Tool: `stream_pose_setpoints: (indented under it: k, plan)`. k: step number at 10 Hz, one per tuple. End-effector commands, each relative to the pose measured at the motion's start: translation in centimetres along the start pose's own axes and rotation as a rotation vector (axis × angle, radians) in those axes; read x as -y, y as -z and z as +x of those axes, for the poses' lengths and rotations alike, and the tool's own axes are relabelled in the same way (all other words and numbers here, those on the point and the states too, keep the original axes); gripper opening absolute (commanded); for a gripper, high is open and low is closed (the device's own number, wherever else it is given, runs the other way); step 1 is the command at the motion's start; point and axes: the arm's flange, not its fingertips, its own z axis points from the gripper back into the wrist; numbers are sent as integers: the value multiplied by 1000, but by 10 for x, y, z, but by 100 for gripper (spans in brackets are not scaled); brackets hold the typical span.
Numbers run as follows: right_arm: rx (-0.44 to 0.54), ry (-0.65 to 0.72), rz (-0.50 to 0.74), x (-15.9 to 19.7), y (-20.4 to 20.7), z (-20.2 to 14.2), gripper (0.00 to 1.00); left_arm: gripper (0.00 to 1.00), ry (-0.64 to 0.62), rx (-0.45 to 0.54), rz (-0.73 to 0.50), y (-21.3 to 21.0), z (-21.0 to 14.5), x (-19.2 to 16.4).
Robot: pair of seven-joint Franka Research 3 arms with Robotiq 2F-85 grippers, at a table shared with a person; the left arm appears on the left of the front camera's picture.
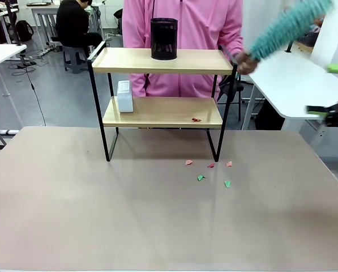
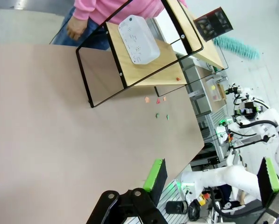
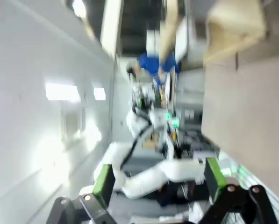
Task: Clean the shelf.
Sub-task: Hand the Duster back to the human.
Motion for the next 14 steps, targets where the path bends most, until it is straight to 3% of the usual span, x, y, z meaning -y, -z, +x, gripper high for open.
stream_pose_setpoints:
  k: [1,4,5,6,14]
  plan:
    - [-218,19,-20,12,74,-26,100,100,3,-6,-4,-3,-1,2]
    - [-431,29,-53,17,151,-38,100,100,3,-6,-4,-3,-1,2]
    - [-365,41,-70,18,151,-34,100,100,3,-6,-4,-3,-1,2]
    - [-412,30,-50,14,145,-40,100,100,3,-6,-4,-3,-1,2]
    - [-412,30,-50,14,145,-40,100,100,3,-6,-4,-3,-1,2]
